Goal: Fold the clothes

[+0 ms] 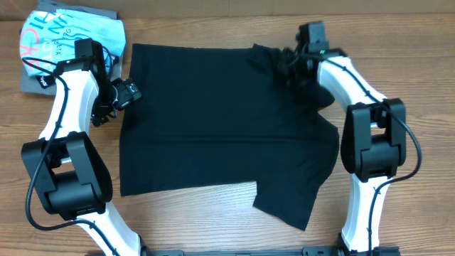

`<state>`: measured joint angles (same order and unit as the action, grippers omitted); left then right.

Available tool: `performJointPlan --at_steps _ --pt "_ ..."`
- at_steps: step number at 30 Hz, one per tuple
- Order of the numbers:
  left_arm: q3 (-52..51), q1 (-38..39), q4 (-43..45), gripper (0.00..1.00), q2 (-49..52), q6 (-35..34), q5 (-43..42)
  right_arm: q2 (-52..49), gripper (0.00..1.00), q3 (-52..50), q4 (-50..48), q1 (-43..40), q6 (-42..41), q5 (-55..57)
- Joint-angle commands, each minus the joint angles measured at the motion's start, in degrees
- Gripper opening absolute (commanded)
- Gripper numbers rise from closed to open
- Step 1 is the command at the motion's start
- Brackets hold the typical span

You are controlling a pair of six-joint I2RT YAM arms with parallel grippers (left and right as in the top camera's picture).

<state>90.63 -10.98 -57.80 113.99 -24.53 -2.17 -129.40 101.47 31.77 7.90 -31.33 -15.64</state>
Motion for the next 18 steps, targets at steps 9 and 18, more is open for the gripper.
performJointPlan --at_steps 9,18 --pt "0.59 0.2 0.02 1.0 -0.85 -0.79 -0.26 -0.31 0.17 9.51 -4.02 -12.13 -2.34 10.23" --pt "0.59 0.92 1.09 1.0 -0.85 0.24 -0.44 -1.14 0.9 9.68 0.28 -18.64 -0.55 1.79"
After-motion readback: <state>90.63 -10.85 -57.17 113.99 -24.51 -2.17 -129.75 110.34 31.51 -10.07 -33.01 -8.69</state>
